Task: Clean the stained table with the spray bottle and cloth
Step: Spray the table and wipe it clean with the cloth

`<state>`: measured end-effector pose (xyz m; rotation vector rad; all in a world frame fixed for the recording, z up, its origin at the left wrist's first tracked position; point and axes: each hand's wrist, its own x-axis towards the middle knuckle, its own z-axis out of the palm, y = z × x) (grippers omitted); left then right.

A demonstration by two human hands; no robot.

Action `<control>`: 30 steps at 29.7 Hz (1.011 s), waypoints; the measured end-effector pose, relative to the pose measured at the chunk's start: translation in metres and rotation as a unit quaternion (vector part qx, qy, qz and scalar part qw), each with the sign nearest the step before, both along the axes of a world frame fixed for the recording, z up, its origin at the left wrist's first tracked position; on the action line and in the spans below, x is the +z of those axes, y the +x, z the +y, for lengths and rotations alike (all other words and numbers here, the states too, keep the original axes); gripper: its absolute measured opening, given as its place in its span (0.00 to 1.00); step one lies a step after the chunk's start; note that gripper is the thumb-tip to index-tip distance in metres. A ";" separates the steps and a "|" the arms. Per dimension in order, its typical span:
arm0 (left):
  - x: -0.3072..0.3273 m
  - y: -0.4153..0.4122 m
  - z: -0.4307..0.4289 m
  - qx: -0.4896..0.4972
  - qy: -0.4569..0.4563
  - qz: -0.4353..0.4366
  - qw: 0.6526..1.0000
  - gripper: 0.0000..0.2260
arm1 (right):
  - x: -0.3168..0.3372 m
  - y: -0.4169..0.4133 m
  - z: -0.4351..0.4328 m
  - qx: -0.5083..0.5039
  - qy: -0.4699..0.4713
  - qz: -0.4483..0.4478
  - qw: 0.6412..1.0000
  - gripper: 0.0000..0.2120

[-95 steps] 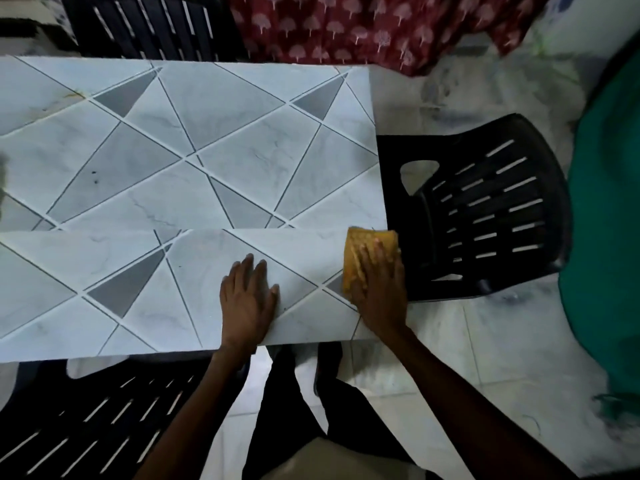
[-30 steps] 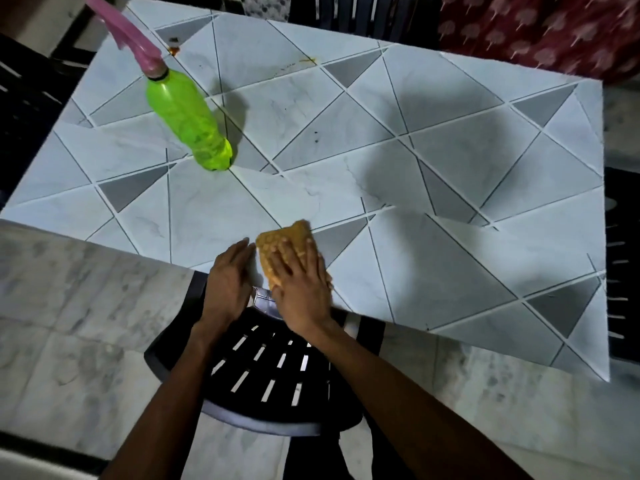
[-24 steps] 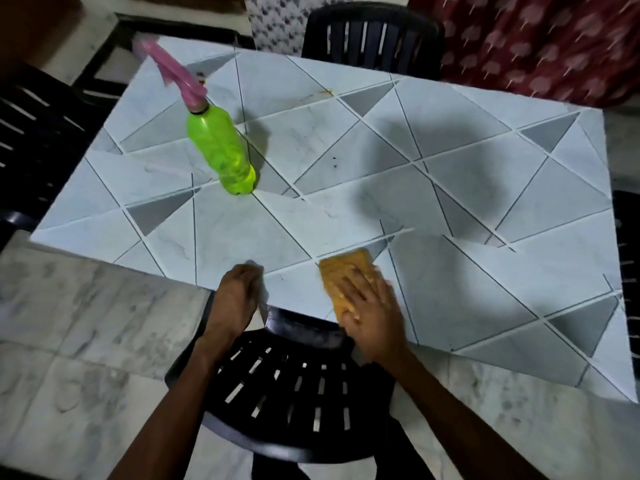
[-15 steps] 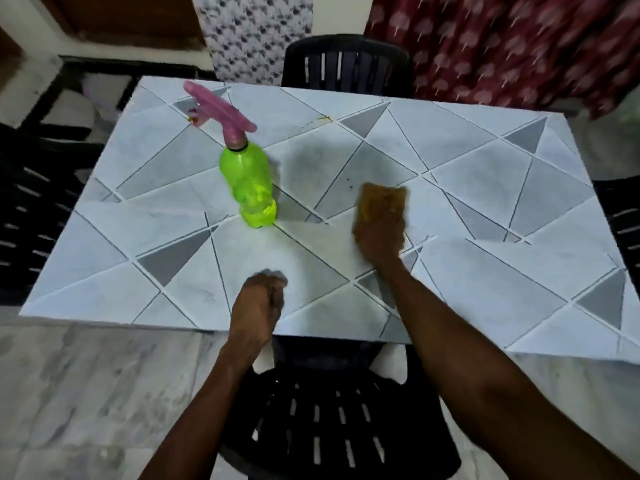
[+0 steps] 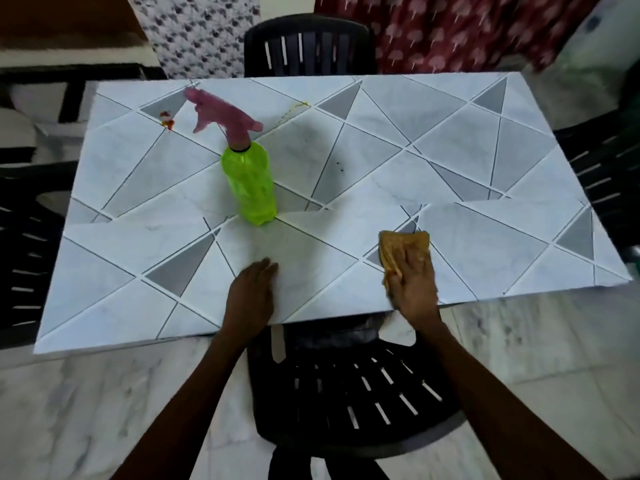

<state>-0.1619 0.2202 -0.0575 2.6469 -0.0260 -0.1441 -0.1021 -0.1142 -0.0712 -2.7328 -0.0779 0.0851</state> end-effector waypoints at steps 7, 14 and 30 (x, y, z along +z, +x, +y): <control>0.004 0.000 0.017 0.028 -0.075 0.043 0.996 0.28 | 0.007 -0.098 0.131 0.289 0.117 -0.016 0.950 0.20; 0.020 -0.004 0.035 0.076 -0.182 0.013 0.980 0.12 | 0.056 -0.096 0.096 -0.006 0.354 0.215 0.910 0.13; 0.092 0.110 0.073 0.080 -0.322 -0.083 0.940 0.40 | 0.060 -0.014 0.215 -0.111 0.152 0.053 0.981 0.22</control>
